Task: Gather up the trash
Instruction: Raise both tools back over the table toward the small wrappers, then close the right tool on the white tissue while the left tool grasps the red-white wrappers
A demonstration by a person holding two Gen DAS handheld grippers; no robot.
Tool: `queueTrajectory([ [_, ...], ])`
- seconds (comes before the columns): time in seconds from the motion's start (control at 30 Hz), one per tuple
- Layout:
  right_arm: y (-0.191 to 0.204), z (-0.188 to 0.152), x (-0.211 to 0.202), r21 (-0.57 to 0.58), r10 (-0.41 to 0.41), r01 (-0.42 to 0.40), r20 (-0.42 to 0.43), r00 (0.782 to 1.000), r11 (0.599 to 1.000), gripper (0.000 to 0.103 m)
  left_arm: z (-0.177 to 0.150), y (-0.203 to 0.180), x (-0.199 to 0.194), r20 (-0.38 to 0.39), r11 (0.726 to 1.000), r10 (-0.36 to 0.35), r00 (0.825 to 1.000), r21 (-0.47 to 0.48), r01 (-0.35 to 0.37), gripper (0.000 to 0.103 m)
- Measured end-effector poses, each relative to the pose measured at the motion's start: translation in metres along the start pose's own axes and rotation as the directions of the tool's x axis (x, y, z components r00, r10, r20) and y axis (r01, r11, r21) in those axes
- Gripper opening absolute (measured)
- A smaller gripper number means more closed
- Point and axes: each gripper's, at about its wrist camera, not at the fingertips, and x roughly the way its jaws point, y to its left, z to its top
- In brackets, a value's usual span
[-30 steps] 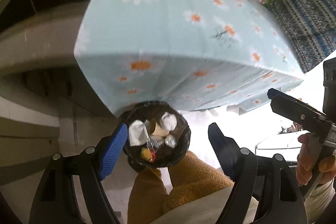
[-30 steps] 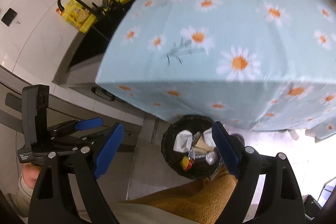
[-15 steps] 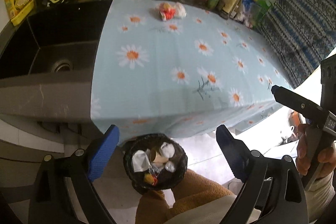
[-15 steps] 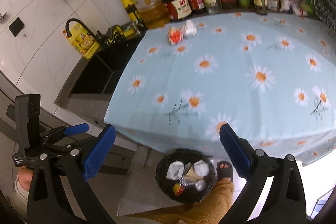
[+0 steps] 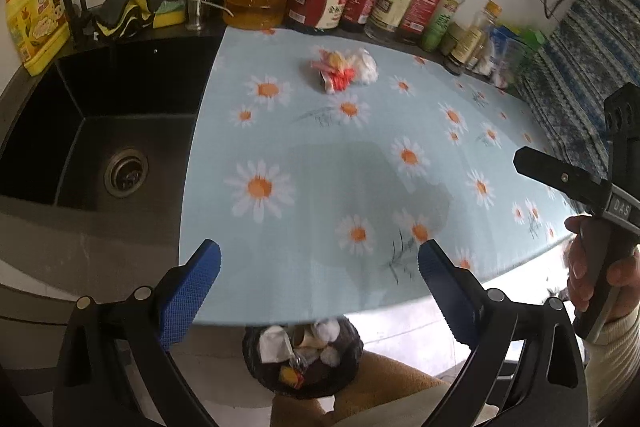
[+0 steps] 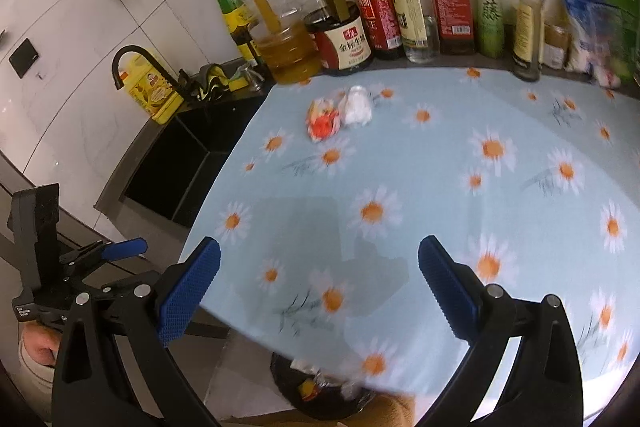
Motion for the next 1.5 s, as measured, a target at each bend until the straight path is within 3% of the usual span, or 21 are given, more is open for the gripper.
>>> queueTrajectory([
  [0.53, -0.069, 0.107, 0.101, -0.074, 0.108, -0.117, -0.110, 0.988, 0.990, 0.098, 0.088, -0.011, 0.073, -0.036, 0.984, 0.106, 0.994, -0.139, -0.110, 0.096],
  [0.93, -0.074, 0.146, 0.173, -0.139, 0.170, -0.198, -0.191, 0.967, 0.970, 0.096, 0.109, -0.010, 0.099, -0.068, 0.959, 0.172, 0.983, -0.215, -0.183, 0.096],
  [1.0, -0.073, 0.148, 0.182, -0.145, 0.175, -0.207, -0.202, 0.964, 0.968, 0.090, 0.110, -0.008, 0.101, -0.071, 0.954, 0.181, 0.981, -0.231, -0.193, 0.096],
  [1.07, -0.074, 0.150, 0.191, -0.146, 0.174, -0.208, -0.219, 0.960, 0.967, 0.078, 0.111, -0.007, 0.101, -0.073, 0.949, 0.188, 0.979, -0.241, -0.201, 0.096],
  [1.27, -0.077, 0.154, 0.209, -0.135, 0.181, -0.218, -0.243, 0.953, 0.967, 0.064, 0.113, -0.006, 0.103, -0.081, 0.940, 0.209, 0.975, -0.258, -0.223, 0.096],
  [1.37, -0.076, 0.153, 0.213, -0.136, 0.195, -0.235, -0.259, 0.946, 0.962, 0.048, 0.114, -0.005, 0.105, -0.086, 0.938, 0.213, 0.973, -0.260, -0.229, 0.096],
  [1.5, -0.072, 0.152, 0.211, -0.161, 0.195, -0.240, -0.254, 0.947, 0.957, 0.045, 0.116, -0.006, 0.107, -0.089, 0.938, 0.214, 0.973, -0.258, -0.230, 0.096],
])
